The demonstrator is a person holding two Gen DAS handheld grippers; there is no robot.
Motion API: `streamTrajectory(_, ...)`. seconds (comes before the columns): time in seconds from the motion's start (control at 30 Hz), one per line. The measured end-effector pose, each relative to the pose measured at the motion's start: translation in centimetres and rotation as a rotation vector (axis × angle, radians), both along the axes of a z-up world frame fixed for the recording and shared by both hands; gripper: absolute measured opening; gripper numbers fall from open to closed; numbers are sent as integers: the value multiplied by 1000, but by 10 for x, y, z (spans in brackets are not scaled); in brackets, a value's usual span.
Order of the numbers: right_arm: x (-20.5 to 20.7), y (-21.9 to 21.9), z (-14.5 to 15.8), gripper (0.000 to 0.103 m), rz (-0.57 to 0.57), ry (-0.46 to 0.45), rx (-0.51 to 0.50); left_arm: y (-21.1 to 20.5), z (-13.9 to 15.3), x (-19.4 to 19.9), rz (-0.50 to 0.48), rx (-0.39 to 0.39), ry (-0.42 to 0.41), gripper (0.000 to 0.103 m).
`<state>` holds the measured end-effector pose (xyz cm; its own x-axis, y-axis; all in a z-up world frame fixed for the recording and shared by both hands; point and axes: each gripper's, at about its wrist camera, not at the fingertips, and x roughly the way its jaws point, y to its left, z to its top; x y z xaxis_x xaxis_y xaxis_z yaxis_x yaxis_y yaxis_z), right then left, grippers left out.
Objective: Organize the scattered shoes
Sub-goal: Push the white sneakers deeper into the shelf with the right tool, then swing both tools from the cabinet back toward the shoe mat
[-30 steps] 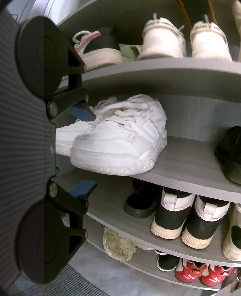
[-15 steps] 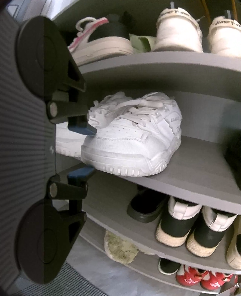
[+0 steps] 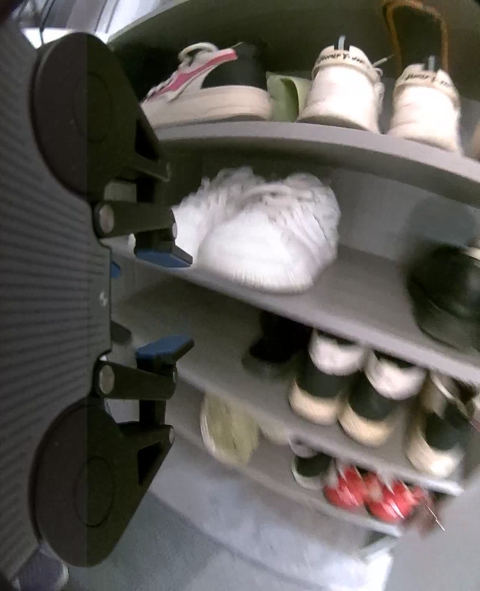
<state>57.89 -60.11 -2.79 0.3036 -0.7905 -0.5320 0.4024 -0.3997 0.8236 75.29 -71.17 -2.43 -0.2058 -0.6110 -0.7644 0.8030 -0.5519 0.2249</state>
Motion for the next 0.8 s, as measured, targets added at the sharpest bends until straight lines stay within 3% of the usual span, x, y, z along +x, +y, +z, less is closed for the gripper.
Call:
streamTrajectory(0.17,-27,87,-3,45,-150,68,160,72,-20,-20,-136,110,-26,93)
streamTrajectory(0.23,-46,141,-1,45,-241,142,250,98,-26,-31,-191,141,-43,93)
streamTrajectory(0.27,-48,150,-1,45,-258,151,267,110,-29,-37,-219,157,-51,93)
streamTrajectory(0.33,-66,209,-8,45,-368,154,347,136,-36,-48,-274,187,-68,93)
streamTrajectory(0.47,-85,281,-21,45,-496,165,445,175,-30,-80,-383,187,-86,93)
streamTrajectory(0.6,-123,361,-45,45,-651,181,565,213,-25,-120,-463,279,-58,94)
streamTrajectory(0.73,-151,411,-71,45,-705,206,608,262,-17,-160,-567,262,-89,94)
streamTrajectory(0.8,-167,435,-92,48,-716,214,656,282,-17,-182,-568,286,-99,94)
